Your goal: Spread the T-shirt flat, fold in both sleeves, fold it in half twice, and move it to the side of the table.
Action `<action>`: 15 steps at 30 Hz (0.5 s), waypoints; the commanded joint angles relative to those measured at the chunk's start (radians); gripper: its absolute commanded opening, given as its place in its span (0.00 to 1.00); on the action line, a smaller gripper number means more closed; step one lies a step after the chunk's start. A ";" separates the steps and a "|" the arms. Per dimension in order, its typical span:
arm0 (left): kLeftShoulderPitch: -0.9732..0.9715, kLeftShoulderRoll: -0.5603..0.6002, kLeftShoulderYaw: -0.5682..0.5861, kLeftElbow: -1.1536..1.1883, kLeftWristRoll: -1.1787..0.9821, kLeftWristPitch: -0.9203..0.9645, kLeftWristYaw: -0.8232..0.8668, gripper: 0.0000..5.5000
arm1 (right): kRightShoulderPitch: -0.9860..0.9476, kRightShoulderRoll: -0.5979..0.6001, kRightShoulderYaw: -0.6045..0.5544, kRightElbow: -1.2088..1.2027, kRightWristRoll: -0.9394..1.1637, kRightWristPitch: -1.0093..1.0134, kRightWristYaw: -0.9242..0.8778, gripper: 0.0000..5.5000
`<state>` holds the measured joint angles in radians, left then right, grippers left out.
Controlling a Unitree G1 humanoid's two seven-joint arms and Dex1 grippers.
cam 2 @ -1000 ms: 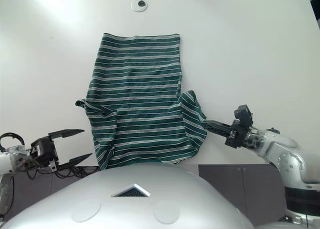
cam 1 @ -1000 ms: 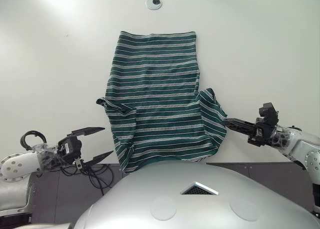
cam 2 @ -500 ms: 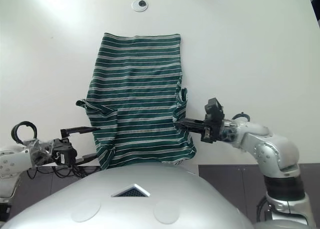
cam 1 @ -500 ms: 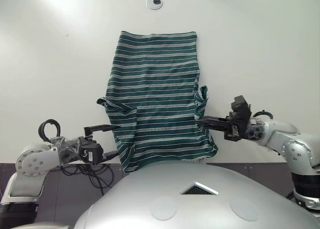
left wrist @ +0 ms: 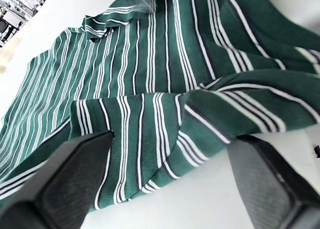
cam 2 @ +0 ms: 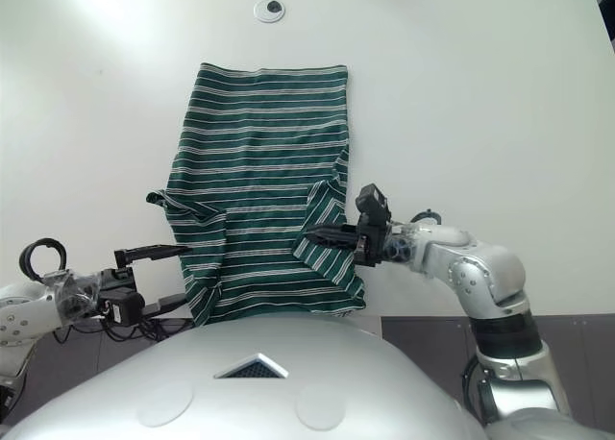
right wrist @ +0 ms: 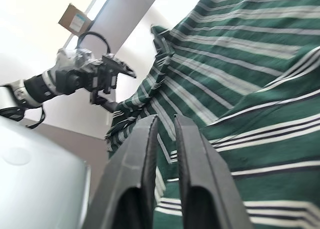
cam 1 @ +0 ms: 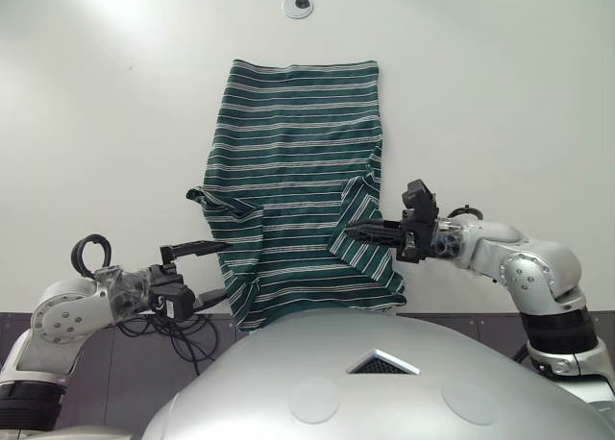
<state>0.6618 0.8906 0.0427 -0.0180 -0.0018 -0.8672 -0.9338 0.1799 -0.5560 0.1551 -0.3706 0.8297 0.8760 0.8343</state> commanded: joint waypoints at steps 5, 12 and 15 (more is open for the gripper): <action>-0.004 0.033 -0.072 0.132 0.200 -0.026 0.060 0.66 | 0.007 -0.043 -0.119 -0.048 0.071 -0.013 0.051 0.34; -0.055 0.012 -0.064 0.208 0.351 -0.209 0.197 0.50 | 0.099 -0.177 -0.175 0.046 -0.297 -0.544 0.254 0.35; -0.061 0.013 -0.063 0.229 0.413 -0.259 0.252 0.40 | 0.144 -0.214 -0.164 0.141 -0.453 -0.794 0.318 0.35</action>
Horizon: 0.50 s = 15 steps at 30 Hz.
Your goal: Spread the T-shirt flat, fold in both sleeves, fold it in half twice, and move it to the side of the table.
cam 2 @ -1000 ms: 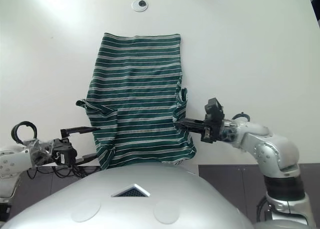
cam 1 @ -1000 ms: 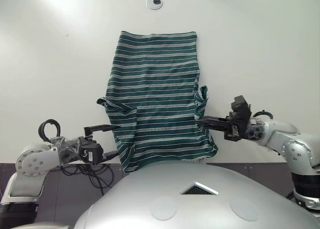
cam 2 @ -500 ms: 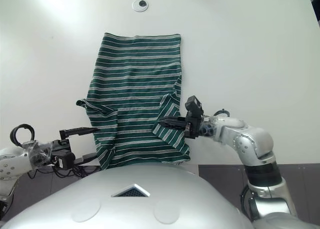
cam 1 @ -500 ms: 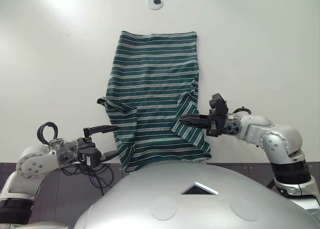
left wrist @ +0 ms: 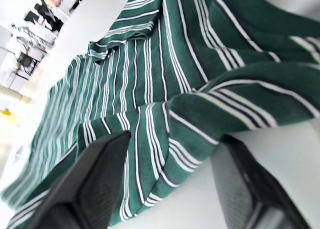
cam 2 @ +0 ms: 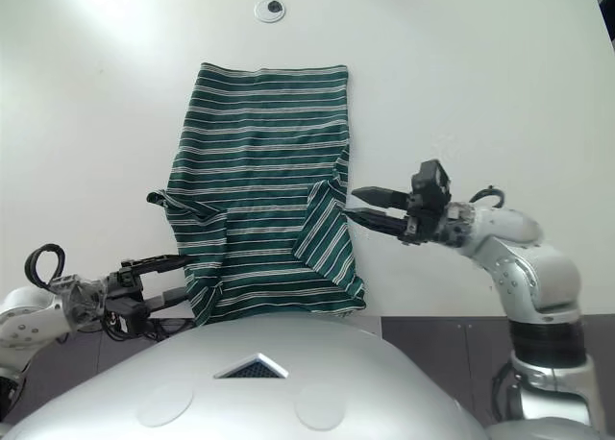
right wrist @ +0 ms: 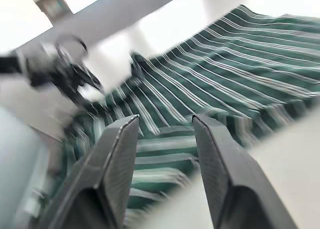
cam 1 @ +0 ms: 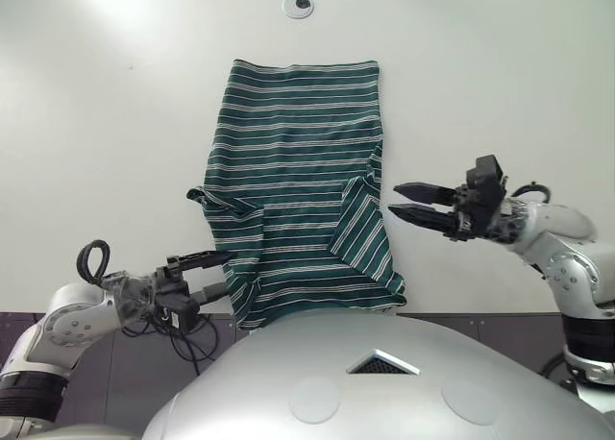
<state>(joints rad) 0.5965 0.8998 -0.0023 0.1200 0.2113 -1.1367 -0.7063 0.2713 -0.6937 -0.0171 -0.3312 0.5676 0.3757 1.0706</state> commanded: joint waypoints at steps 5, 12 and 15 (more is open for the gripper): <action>-0.013 -0.003 -0.041 0.145 0.305 -0.066 0.118 0.26 | 0.093 -0.078 0.003 0.241 -0.277 -0.604 0.166 0.35; -0.014 0.011 -0.059 0.133 0.374 -0.106 0.195 0.13 | 0.139 -0.104 0.059 0.320 -0.405 -0.876 0.203 0.46; -0.025 0.017 -0.071 0.132 0.381 -0.099 0.213 0.08 | 0.182 -0.106 0.090 0.294 -0.441 -0.938 0.198 0.51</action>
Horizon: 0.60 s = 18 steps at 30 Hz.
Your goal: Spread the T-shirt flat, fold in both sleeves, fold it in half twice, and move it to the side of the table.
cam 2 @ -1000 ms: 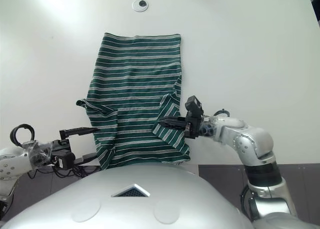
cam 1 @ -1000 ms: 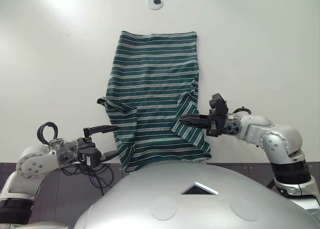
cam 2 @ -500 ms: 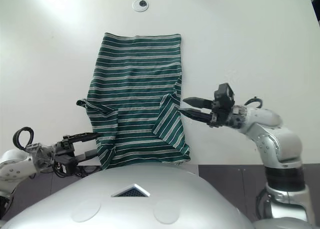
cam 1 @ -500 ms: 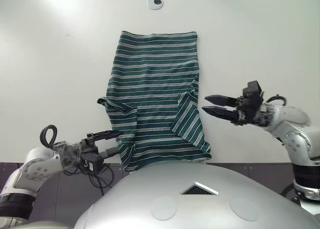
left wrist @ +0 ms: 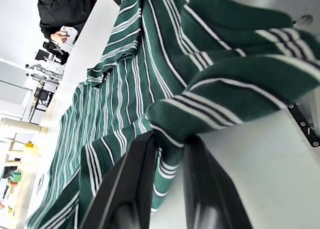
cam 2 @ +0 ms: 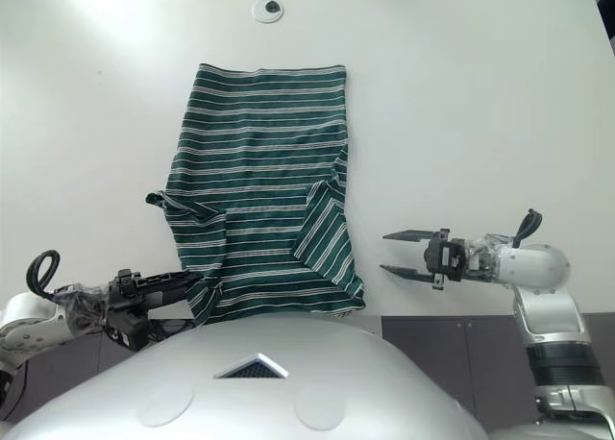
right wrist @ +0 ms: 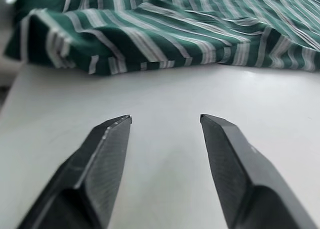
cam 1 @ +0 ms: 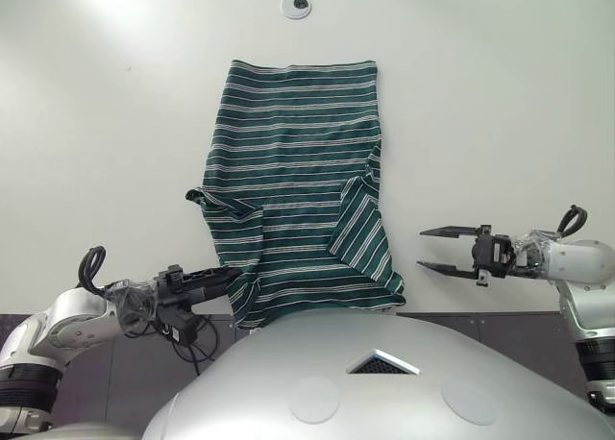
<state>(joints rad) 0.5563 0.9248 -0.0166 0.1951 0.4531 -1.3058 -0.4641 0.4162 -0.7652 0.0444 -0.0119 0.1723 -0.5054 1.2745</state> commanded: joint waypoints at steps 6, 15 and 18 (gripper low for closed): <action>0.009 0.001 -0.085 0.058 0.160 0.075 0.000 0.00 | 0.084 -0.033 0.111 -0.007 -0.165 -0.209 -0.052 0.51; 0.006 0.000 -0.115 0.041 0.160 0.094 0.015 0.00 | 0.034 -0.004 0.201 -0.008 -0.186 -0.354 -0.186 0.48; 0.002 -0.002 -0.123 0.043 0.162 0.096 0.017 0.00 | 0.032 -0.022 0.227 -0.020 -0.170 -0.350 -0.201 0.38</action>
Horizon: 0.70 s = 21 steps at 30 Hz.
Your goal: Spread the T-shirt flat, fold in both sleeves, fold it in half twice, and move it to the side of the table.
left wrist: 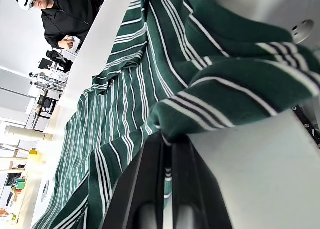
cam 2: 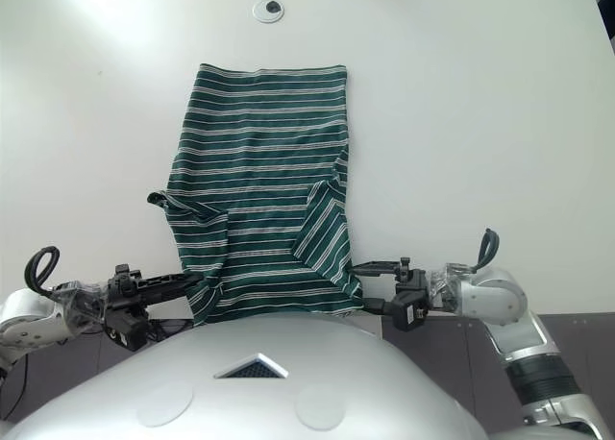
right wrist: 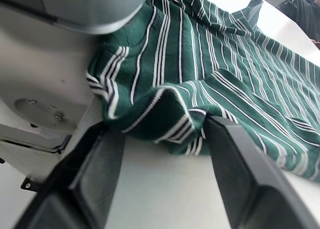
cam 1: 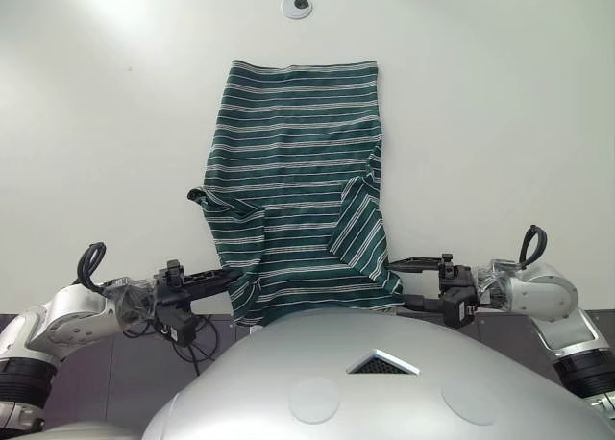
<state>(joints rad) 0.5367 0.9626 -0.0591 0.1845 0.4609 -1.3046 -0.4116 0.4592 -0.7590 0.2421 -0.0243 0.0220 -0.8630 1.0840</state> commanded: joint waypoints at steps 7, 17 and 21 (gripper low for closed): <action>0.012 -0.041 -0.097 0.076 0.177 0.092 -0.010 0.00 | -0.013 -0.059 0.064 -0.019 0.021 0.040 -0.018 0.19; 0.179 0.347 -0.352 -0.357 -0.701 0.486 -0.336 0.00 | -0.003 -0.249 0.015 -0.223 0.549 0.569 0.156 0.00; 0.141 0.516 -0.222 -0.507 -1.094 0.624 -0.488 0.00 | -0.087 -0.260 -0.071 -0.286 0.725 0.740 0.168 0.00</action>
<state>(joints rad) 0.7102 1.3131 -0.3718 -0.1865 -0.3204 -0.8196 -0.7775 0.4524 -0.9658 0.2514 -0.2232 0.5820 -0.2800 1.2416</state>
